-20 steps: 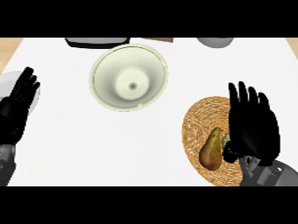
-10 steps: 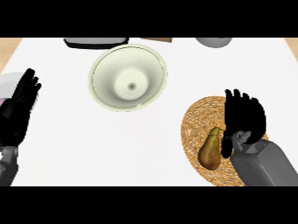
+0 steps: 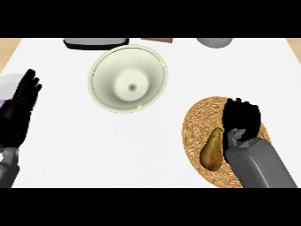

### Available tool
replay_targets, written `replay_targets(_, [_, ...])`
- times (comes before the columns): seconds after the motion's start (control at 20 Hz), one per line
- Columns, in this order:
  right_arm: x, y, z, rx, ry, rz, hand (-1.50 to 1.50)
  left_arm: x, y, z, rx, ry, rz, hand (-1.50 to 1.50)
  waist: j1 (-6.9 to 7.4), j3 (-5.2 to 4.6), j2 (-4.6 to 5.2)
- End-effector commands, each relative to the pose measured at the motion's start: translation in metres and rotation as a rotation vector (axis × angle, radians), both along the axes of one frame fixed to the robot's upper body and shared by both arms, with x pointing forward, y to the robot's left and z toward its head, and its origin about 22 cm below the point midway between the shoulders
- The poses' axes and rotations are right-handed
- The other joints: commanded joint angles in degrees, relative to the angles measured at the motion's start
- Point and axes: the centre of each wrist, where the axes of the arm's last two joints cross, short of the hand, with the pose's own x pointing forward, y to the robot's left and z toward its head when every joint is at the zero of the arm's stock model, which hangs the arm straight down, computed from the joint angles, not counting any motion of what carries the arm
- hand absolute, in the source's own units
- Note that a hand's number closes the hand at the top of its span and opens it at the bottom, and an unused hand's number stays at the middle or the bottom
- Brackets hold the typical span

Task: Pick the squash from the placemat and place it in the bowl

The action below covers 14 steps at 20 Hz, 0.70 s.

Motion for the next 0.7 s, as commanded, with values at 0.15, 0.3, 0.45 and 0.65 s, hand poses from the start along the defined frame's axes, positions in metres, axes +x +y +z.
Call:
replay_targets(0.15, [-0.003, 0.019, 0.000, -0.239, 0.012, -0.034, -1.50, 0.002, -0.005, -0.006, -0.013, 0.003, -0.003, 0.00, -0.30, 0.04, -0.01])
replay_targets(0.3, [0.001, 0.006, -0.017, -0.198, 0.014, -0.041, -1.50, 0.004, 0.007, 0.004, -0.006, -0.008, 0.003, 0.00, -0.04, 0.08, 0.06])
replay_targets(0.45, [-0.022, 0.031, -0.011, -0.165, 0.058, -0.070, -1.50, 0.003, 0.003, -0.004, -0.009, 0.000, 0.014, 0.00, -0.38, 0.06, -0.04])
replay_targets(0.65, [-0.005, 0.008, -0.036, -0.193, 0.080, -0.096, -1.50, -0.003, 0.003, -0.011, -0.002, -0.003, 0.012, 0.00, -0.05, 0.08, 0.08])
